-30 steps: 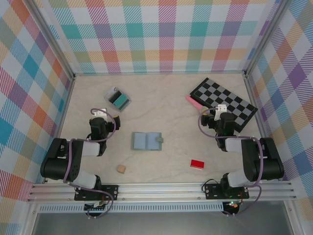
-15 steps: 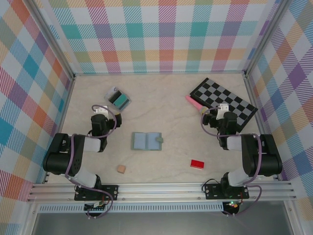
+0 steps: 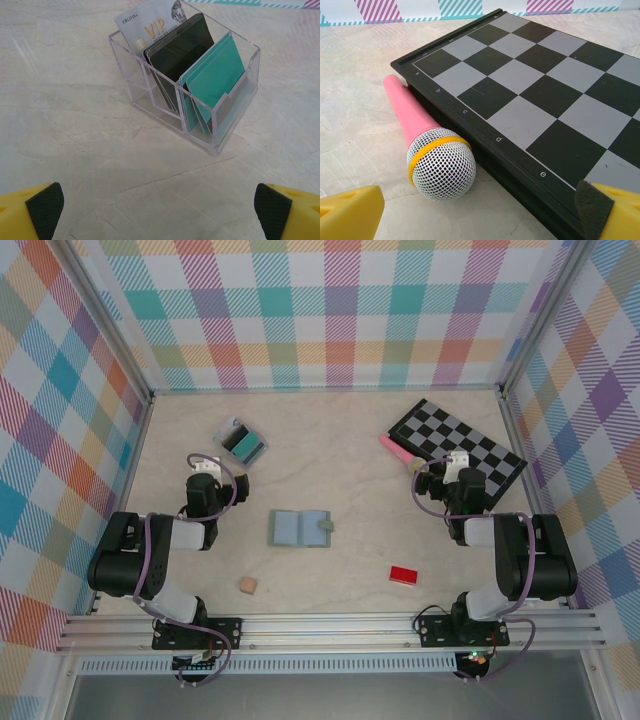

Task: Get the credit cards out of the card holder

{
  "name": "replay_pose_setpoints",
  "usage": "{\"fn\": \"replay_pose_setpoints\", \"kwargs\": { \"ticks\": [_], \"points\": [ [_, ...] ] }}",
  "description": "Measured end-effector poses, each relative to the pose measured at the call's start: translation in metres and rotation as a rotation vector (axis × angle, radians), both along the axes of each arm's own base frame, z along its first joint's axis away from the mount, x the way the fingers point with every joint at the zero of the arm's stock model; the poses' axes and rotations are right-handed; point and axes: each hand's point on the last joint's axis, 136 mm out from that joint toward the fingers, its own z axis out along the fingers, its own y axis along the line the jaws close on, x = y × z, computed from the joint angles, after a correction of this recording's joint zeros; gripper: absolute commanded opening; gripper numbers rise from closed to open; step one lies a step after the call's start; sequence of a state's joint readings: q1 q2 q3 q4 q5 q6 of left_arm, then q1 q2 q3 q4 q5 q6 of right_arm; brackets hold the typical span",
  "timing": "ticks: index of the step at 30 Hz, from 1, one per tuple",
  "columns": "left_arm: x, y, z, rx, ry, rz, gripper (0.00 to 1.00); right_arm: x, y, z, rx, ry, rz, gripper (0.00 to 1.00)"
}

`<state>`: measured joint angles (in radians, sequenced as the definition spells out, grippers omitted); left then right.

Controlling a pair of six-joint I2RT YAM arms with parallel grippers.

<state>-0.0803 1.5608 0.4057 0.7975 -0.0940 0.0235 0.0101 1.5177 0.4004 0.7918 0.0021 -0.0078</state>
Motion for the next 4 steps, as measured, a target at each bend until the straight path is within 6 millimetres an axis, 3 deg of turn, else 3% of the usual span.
{"fn": "replay_pose_setpoints", "kwargs": {
  "ticks": [4],
  "points": [
    [-0.0001, -0.0009, -0.0011, -0.002, 0.007, -0.005, 1.00, 0.0000, 0.0000, 0.0000, 0.000, 0.000, 0.000, 1.00]
  ]
}}
